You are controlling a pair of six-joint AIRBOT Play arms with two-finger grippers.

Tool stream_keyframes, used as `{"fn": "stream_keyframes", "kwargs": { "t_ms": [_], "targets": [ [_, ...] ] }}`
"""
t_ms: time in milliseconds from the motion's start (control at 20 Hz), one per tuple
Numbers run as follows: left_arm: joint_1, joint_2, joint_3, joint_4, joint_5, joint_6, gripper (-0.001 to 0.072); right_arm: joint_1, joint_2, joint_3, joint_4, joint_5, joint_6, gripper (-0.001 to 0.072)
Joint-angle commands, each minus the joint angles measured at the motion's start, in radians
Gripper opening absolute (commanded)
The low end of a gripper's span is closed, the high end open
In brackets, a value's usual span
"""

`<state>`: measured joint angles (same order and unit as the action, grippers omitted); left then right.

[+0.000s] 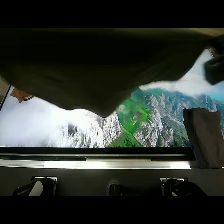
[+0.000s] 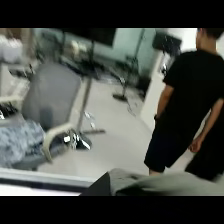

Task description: Fold the shirts.

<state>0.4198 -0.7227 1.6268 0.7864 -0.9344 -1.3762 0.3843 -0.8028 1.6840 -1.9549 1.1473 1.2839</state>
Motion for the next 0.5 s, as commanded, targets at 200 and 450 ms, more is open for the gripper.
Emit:
{"fn": "stream_keyframes", "kwargs": {
  "t_ms": [200, 450],
  "targets": [
    [0.061, 0.071, 0.057, 0.026, 0.011, -0.093, 0.0024, -0.001, 0.105, 0.032, -0.107, 0.042, 0.03, 0.0043],
    [0.048, 0.002, -0.13, 0.029, -0.171, -0.089, 0.0025, -0.001, -0.106, 0.012, -0.108, 0.145, 0.013, 0.0044]
  ]
}}
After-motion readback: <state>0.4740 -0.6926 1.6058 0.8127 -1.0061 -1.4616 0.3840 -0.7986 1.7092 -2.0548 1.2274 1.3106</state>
